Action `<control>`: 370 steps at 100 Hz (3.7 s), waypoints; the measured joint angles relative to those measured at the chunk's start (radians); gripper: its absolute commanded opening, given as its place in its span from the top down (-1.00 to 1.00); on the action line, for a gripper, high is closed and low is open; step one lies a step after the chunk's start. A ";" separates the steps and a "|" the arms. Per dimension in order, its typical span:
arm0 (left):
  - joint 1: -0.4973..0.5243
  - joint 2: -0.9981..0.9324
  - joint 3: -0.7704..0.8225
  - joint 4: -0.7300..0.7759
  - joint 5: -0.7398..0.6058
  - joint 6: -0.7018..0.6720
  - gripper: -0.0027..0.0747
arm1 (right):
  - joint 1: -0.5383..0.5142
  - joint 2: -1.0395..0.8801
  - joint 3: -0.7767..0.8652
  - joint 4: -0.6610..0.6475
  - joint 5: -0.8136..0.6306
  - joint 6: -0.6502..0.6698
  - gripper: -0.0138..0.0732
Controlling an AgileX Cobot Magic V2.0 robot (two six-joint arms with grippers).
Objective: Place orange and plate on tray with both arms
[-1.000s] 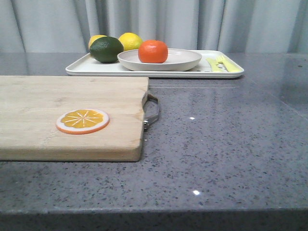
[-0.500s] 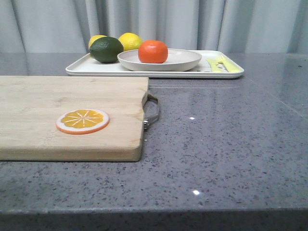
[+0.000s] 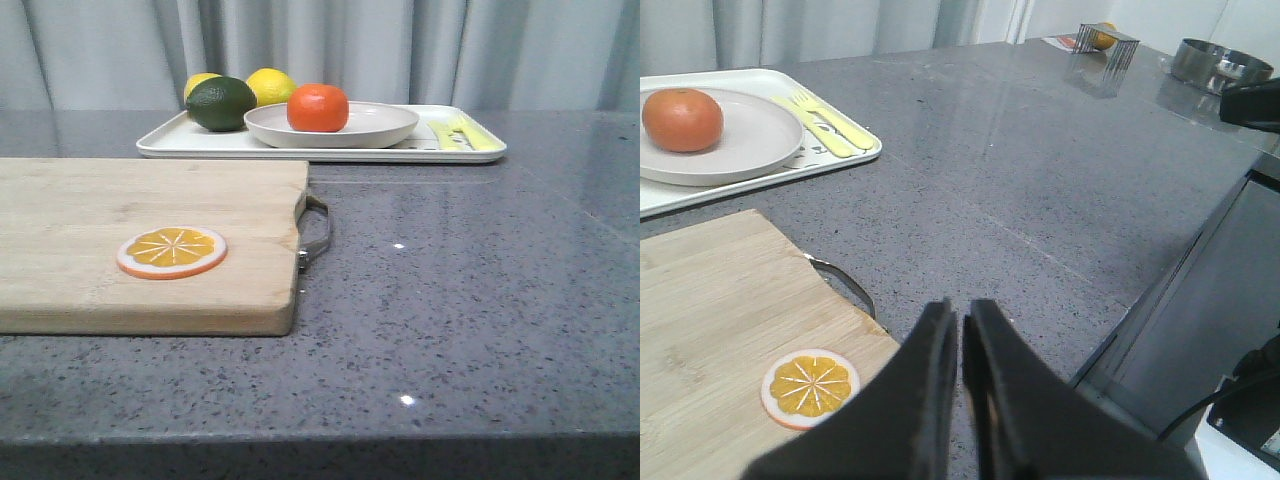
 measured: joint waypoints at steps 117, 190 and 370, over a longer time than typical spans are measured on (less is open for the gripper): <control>0.000 0.000 0.005 0.000 -0.020 0.000 0.91 | 0.000 -0.065 0.027 0.000 0.000 -0.002 0.85; 0.245 0.048 0.050 0.133 -0.265 0.000 0.91 | 0.000 -0.065 0.027 0.000 0.000 -0.002 0.85; 0.710 -0.453 0.624 0.306 -0.422 -0.071 0.91 | 0.000 -0.065 0.027 0.000 0.000 -0.002 0.85</control>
